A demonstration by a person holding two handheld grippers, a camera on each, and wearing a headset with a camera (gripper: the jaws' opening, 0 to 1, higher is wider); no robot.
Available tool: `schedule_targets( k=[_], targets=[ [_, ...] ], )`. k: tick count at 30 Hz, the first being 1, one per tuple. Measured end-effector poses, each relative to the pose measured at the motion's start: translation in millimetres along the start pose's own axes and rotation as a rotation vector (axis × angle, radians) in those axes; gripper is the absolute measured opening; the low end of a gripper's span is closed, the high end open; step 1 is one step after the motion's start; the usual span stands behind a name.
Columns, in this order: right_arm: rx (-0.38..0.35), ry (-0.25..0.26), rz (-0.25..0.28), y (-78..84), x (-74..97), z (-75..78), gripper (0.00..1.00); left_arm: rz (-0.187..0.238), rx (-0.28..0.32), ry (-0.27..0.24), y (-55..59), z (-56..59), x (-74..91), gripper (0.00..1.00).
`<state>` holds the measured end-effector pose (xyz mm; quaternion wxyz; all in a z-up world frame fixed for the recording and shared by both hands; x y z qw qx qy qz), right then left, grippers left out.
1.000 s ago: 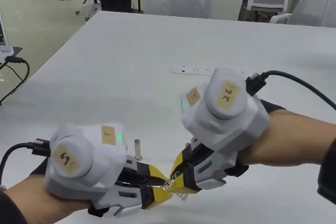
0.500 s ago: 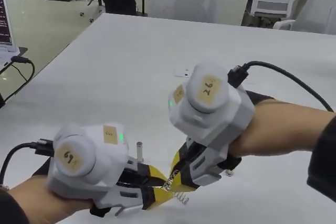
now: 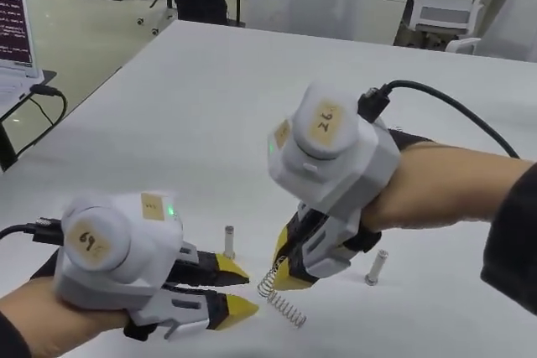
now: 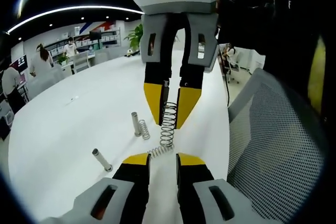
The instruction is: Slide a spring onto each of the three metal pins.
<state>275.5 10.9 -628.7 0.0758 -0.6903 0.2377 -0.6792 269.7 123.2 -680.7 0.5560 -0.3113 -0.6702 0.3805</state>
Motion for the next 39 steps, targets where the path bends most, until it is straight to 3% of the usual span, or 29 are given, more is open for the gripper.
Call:
schedule_targets(
  k=[4, 11, 20, 23, 32, 39],
  targets=[
    [0.006, 0.010, -0.003, -0.5, 0.7, 2.2, 0.08, -0.002, 0.023, -0.018, 4.3, -0.5, 5.7, 0.18],
    [0.017, 0.020, -0.010, -1.1, 1.3, 5.1, 0.08, 0.010, 0.081, -0.064, 7.5, -3.3, 16.1, 0.35],
    [0.020, 0.021, -0.018, -3.3, 4.2, 11.1, 0.08, 0.062, 0.131, -0.117, 10.3, -0.1, 34.8, 0.55],
    [0.024, 0.021, -0.021, -5.3, 5.3, 12.5, 0.08, 0.092, 0.153, -0.144, 11.2, 2.1, 42.7, 0.59],
    [0.043, 0.026, -0.031, -14.6, 7.6, 20.1, 0.08, 0.127, 0.202, -0.202, 17.7, 8.4, 51.9, 0.70],
    [0.055, 0.037, -0.030, -25.8, 10.4, 32.3, 0.08, 0.129, 0.217, -0.229, 20.0, 10.2, 54.1, 0.73]
  ],
)
Point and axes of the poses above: the centre of the closed fingertips' face, and the gripper's own axes: x roughly backward along the fingers, z roughly to its right, y roughly out of its underside, the point moved 8 cm from there along x, roughly backward along the fingers, and after that the axes turned 6 degrees about -x, right-handed, at the moved point
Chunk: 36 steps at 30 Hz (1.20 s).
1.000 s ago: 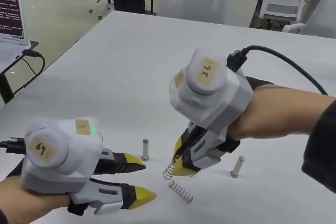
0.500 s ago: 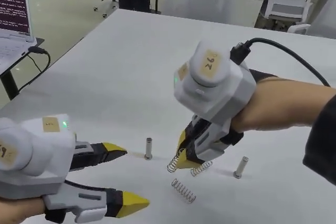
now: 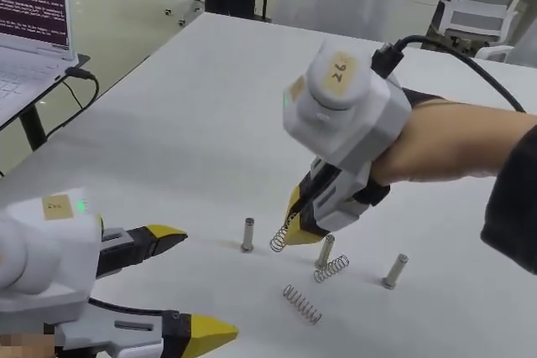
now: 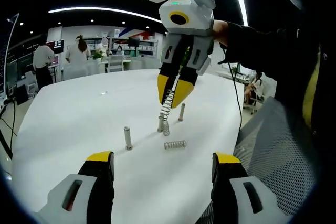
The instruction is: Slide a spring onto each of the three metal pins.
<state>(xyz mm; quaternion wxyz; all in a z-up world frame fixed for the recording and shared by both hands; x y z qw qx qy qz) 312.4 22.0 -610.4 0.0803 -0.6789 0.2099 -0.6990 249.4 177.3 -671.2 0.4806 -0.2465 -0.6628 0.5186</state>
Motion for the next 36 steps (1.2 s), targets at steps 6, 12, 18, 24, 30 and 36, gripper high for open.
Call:
schedule_targets(
  k=[6, 12, 18, 24, 30, 36],
  targets=[
    [0.010, 0.011, -0.005, -11.7, -2.0, 14.2, 0.08, 0.000, -0.016, -0.028, -0.8, -0.4, 2.2, 0.74],
    [0.049, 0.021, -0.040, -21.8, -9.8, 24.8, 0.08, -0.023, -0.064, -0.028, -0.8, 2.6, 0.7, 0.75],
    [0.077, 0.024, -0.083, -26.2, -22.0, 35.5, 0.08, -0.054, -0.119, -0.027, 1.8, 2.3, -1.3, 0.75],
    [0.073, 0.020, -0.099, -30.3, -30.9, 45.2, 0.08, -0.096, -0.191, -0.031, 3.5, 1.6, -3.9, 0.76],
    [0.073, 0.007, -0.111, -32.9, -38.0, 53.0, 0.08, -0.106, -0.204, -0.024, 3.7, 1.0, -6.0, 0.76],
    [0.074, -0.008, -0.128, -33.6, -44.0, 53.6, 0.08, -0.105, -0.205, -0.020, 3.4, 1.3, -6.1, 0.76]
  ],
)
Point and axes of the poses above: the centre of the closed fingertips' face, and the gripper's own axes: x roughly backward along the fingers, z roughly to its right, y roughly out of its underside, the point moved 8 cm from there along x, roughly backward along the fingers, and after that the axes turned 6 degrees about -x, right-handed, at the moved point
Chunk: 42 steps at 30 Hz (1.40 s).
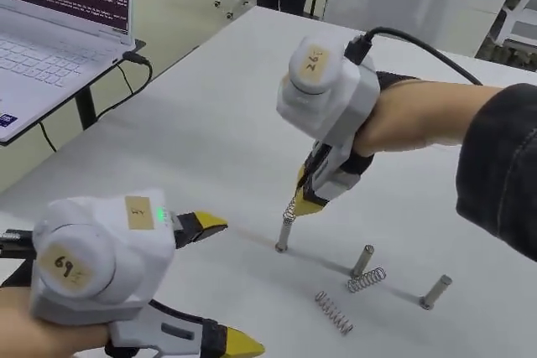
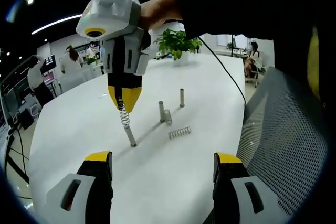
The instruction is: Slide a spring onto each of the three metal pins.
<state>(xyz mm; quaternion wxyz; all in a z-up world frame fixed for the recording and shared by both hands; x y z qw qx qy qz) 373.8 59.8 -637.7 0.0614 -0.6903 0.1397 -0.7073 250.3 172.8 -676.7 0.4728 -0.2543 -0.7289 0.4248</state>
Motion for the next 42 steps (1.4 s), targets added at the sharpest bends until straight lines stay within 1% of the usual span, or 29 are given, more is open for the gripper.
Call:
schedule_targets(
  k=[7, 11, 13, 16, 23, 26, 31, 32, 34, 37, 42],
  targets=[
    [0.001, -0.010, -0.012, -1.2, -4.0, 3.7, 0.08, 0.000, 0.002, 0.001, 0.5, 0.1, -0.1, 0.74],
    [0.000, -0.018, -0.028, 0.7, -6.3, 4.0, 0.08, -0.004, 0.003, 0.004, 1.3, 0.8, -0.3, 0.73],
    [0.005, -0.013, -0.041, 2.1, -7.4, 4.7, 0.08, -0.006, 0.004, 0.007, 1.4, 1.1, -0.7, 0.73],
    [0.006, -0.020, -0.039, 1.6, -9.9, 5.3, 0.08, -0.007, 0.004, 0.009, 1.3, 1.6, -1.2, 0.73],
    [0.009, -0.032, -0.074, 2.9, -20.0, 4.4, 0.08, -0.006, 0.006, 0.010, 1.3, 1.7, -1.2, 0.72],
    [0.008, -0.026, -0.084, 2.7, -23.5, 3.4, 0.08, -0.009, 0.006, 0.011, 1.7, 1.9, -1.1, 0.71],
    [0.009, -0.022, -0.095, 3.2, -31.1, -1.0, 0.08, -0.010, 0.006, 0.011, 1.6, 1.7, -0.9, 0.71],
    [0.013, -0.025, -0.104, 3.8, -35.0, -2.8, 0.08, -0.011, 0.005, 0.012, 1.6, 2.0, -1.0, 0.70],
    [0.011, -0.031, -0.105, 4.0, -38.8, -3.3, 0.08, -0.012, 0.005, 0.013, 1.6, 2.1, -1.0, 0.70],
    [0.010, -0.043, -0.118, 7.0, -47.4, -4.5, 0.08, -0.011, 0.006, 0.011, 1.6, 1.8, -0.8, 0.70],
    [0.022, -0.032, -0.143, 11.9, -53.8, -5.7, 0.08, -0.013, 0.006, 0.012, 1.9, 1.8, -0.7, 0.69]
  ],
)
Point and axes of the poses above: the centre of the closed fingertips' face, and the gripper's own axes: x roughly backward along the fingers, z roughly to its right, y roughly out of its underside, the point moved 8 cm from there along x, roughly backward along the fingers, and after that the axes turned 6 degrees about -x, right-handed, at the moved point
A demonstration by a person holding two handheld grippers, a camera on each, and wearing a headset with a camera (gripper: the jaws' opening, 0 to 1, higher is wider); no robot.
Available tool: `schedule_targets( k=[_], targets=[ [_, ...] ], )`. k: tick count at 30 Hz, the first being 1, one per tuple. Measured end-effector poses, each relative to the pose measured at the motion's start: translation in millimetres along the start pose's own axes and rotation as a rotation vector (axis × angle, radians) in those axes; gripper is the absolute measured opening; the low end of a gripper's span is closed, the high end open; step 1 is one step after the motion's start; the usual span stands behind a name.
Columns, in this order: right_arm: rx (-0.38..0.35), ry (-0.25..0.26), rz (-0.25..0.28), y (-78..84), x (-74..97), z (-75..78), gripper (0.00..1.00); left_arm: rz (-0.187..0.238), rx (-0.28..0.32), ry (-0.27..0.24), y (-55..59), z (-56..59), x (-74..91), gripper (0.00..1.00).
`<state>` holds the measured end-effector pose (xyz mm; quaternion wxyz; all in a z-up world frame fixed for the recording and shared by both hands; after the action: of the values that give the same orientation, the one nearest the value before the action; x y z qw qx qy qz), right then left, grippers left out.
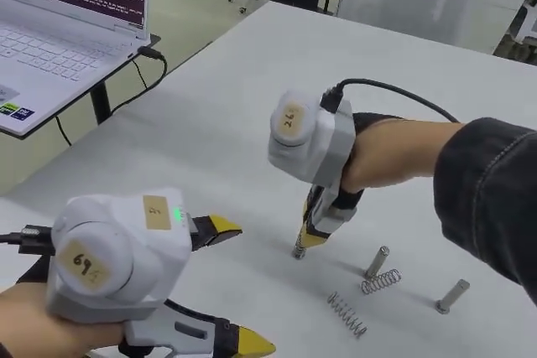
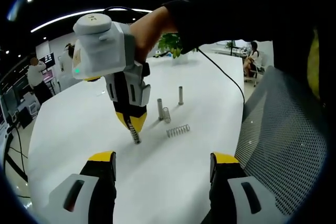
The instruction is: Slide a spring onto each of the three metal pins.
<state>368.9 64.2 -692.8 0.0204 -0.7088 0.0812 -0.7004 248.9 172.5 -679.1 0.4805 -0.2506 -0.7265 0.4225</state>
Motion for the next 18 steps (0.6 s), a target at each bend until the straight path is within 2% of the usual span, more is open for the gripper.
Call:
schedule_targets(
  k=[12, 18],
  targets=[
    [0.028, 0.004, -0.008, 3.5, -5.9, -2.1, 0.09, -0.003, 0.003, 0.005, 1.2, 0.1, 0.1, 0.69],
    [0.022, 0.003, -0.001, 5.6, -5.6, -2.7, 0.14, -0.002, 0.006, 0.007, 1.7, 0.3, 0.7, 0.68]
  ],
)
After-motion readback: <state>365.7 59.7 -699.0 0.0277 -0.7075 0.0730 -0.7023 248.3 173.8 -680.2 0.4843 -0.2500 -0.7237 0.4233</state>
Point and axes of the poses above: the centre of the closed fingertips' face, and the gripper's own axes: x roughly backward along the fingers, z roughly to its right, y roughly out of its underside, the point moved 8 cm from there along x, roughly backward along the fingers, and after that the axes turned 6 degrees about -x, right-handed, at the moved point
